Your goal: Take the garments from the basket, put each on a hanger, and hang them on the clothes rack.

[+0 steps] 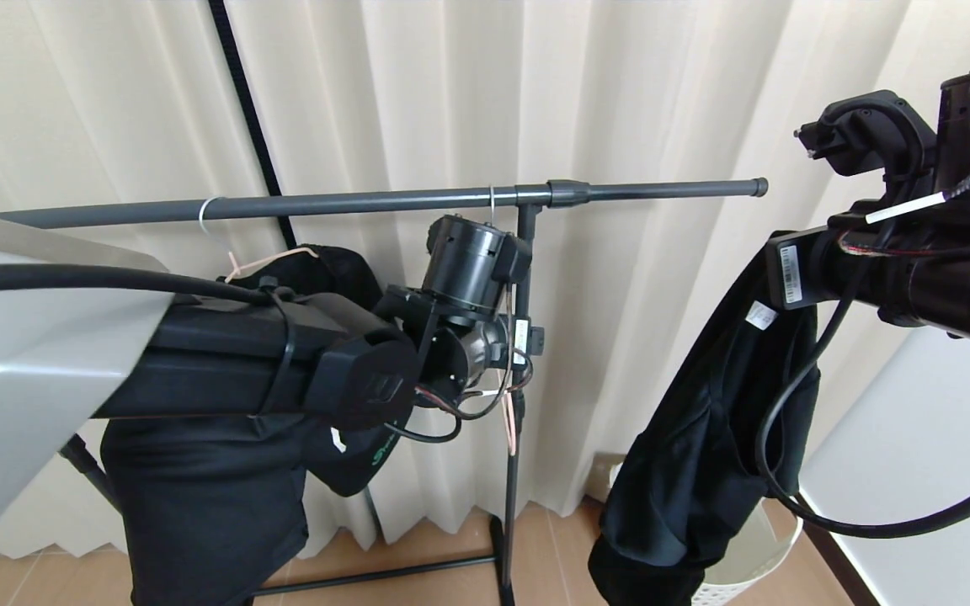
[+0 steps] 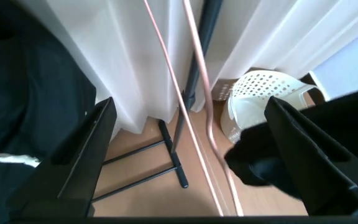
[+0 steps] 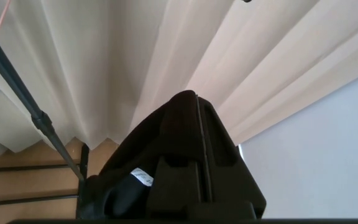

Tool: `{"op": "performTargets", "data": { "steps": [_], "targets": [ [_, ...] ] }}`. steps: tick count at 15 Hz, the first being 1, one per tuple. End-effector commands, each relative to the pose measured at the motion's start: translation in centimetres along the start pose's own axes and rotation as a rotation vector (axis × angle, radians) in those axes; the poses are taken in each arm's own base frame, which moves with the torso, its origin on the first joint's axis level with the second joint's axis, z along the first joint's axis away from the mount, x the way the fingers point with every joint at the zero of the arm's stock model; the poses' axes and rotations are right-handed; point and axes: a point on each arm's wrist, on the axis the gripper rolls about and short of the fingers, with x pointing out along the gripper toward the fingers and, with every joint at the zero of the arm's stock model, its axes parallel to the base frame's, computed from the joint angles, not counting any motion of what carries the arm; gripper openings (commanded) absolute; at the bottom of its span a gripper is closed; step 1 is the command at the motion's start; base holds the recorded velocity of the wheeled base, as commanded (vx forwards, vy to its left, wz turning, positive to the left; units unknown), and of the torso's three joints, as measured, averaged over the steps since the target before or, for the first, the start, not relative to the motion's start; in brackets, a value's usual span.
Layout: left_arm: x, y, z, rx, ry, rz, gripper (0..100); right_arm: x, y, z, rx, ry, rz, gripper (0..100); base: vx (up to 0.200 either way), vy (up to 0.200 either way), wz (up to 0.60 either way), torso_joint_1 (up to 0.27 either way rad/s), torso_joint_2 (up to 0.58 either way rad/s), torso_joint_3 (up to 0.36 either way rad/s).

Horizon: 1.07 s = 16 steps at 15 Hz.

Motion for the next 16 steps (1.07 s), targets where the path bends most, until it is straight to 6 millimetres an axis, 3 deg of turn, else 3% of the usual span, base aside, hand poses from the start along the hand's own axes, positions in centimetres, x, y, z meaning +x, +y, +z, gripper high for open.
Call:
{"op": "performTargets", "data": {
  "steps": [1,13,14,16],
  "targets": [
    [2.6,-0.7,-1.3,0.013,0.021,0.042,100,0.0,0.0,0.0,0.000,-0.001,0.001,0,0.000,0.000,0.00,0.000,0.00,0.000],
    [4.2,1.5,-1.1,-0.007,0.018,0.142,100,0.0,0.1,-0.2,-0.005,0.006,0.000,0,0.000,0.000,0.00,0.000,0.00,0.000],
    [4.2,1.6,-1.1,-0.008,0.018,0.144,0,0.0,0.1,-0.2,-0.005,0.006,0.000,0,0.000,0.000,0.00,0.000,0.00,0.000],
    [4.0,1.5,-1.1,-0.007,0.018,0.142,0,0.0,0.1,-0.2,-0.005,0.006,0.000,0,0.000,0.000,0.00,0.000,0.00,0.000]
  ]
}}
